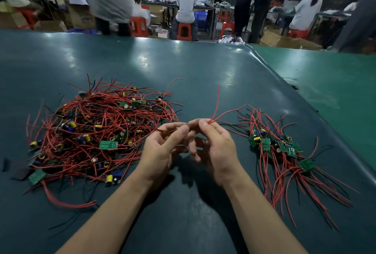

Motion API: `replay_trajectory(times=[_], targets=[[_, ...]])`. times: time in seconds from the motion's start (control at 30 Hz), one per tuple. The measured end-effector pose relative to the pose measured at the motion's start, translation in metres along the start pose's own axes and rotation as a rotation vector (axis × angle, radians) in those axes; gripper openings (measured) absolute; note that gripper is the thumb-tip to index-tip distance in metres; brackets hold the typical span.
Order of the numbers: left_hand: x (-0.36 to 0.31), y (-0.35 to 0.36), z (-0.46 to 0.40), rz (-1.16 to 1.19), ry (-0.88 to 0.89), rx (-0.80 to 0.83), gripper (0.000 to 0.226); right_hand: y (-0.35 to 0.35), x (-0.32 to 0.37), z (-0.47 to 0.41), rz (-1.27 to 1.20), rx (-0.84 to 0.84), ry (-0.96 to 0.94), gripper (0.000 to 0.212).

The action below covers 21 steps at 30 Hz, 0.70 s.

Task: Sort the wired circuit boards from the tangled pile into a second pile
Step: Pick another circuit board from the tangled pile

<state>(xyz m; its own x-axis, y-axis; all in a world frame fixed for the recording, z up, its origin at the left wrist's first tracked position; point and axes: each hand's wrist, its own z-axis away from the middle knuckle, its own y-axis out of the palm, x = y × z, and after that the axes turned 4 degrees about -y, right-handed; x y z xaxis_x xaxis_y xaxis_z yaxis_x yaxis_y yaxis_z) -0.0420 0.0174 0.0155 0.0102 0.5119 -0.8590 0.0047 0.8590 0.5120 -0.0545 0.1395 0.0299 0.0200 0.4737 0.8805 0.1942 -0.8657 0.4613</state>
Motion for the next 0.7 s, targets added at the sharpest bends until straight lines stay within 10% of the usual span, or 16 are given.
replay_trajectory(times=[0.43,0.7], targets=[[0.005,0.001,0.004,-0.39,0.244,-0.137,0.008,-0.019,-0.002,-0.01,0.414,-0.254,-0.195,0.024],[0.005,0.002,0.006,-0.412,0.224,-0.098,0.008,-0.026,-0.001,-0.017,0.174,-0.428,-0.18,0.021]])
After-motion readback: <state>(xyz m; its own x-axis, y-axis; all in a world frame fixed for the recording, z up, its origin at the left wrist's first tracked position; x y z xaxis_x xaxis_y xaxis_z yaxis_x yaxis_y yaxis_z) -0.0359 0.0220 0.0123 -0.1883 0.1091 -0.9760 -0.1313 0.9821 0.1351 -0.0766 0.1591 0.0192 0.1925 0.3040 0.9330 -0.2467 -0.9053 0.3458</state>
